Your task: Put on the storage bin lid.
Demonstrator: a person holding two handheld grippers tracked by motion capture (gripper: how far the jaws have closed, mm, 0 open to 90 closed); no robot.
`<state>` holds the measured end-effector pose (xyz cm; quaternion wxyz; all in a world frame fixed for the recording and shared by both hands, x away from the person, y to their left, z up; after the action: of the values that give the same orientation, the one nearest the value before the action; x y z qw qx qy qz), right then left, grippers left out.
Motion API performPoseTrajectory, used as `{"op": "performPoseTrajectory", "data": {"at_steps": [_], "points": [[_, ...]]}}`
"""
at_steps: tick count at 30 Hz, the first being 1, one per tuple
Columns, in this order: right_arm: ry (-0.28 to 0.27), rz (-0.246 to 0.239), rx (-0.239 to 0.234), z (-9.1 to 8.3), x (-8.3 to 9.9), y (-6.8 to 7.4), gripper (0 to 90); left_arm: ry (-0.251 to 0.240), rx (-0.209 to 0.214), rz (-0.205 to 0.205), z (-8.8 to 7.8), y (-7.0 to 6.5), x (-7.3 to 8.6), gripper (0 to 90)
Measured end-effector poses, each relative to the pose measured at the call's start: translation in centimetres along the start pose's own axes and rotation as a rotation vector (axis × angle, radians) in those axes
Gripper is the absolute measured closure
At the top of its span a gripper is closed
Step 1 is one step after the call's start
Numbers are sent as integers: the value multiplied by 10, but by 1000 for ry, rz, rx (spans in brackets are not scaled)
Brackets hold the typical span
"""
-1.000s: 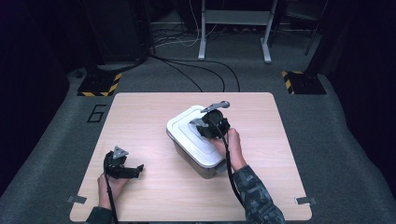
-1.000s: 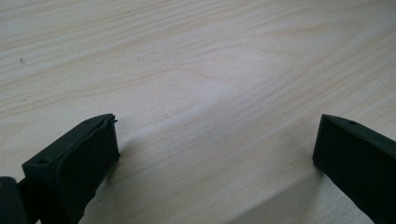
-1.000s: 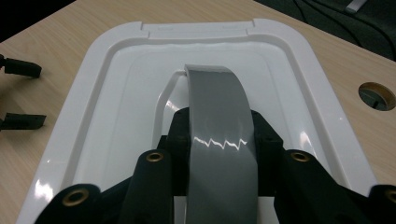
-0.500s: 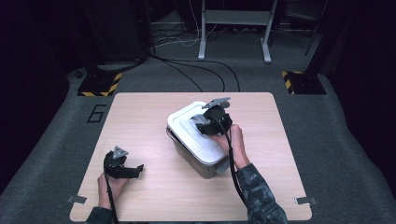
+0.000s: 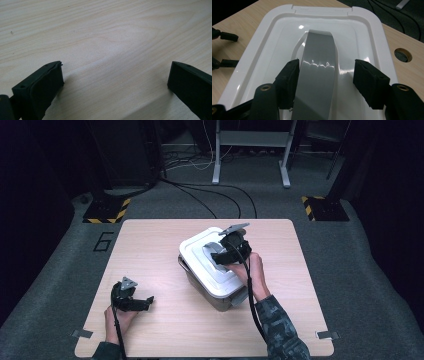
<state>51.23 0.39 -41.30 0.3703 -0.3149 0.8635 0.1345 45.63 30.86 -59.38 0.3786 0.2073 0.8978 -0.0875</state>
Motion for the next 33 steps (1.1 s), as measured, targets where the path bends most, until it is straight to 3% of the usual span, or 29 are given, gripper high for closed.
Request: {"op": "performPoseTrajectory", "data": {"at_steps": [4, 11, 12, 17, 18, 22, 24, 26, 27, 30, 33], "points": [[-5, 12, 1, -1, -1, 3, 338, -6, -1, -5, 0, 0, 0, 0], [-15, -34, 6, -5, -2, 9, 350, -7, -1, -5, 0, 0, 0, 0], [-19, -66, 12, -7, -2, 12, 373, -6, -1, -5, 0, 0, 0, 0], [-7, -117, 30, -6, 1, 17, 455, -3, 0, -4, 0, 0, 0, 0], [-13, -145, 53, -6, 3, 19, 583, -5, 0, -4, 0, 0, 0, 0], [-16, -161, 56, -6, 8, 22, 636, 3, 2, -3, 0, 0, 0, 0], [-36, -137, 66, -11, 15, 20, 659, -3, 0, -4, 0, 0, 0, 0], [-63, -81, 61, -14, 20, 15, 662, -7, -1, -5, 0, 0, 0, 0], [-63, -81, 61, -14, 20, 15, 662, -7, -1, -5, 0, 0, 0, 0], [-121, 16, 22, -17, 32, 4, 664, 4, 3, -3, 0, 0, 0, 0], [-157, 53, 19, -19, 41, 2, 665, -6, -1, -5, 0, 0, 0, 0]]}}
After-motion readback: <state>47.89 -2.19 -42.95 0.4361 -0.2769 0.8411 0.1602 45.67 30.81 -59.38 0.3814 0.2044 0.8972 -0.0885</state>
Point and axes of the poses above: each handheld gripper's, and its own axes: z roughly forward along the jaws, x roughly out of its underside, y roughly to its left, the point moved 9 cm from there along z, roughly forward along the jaws
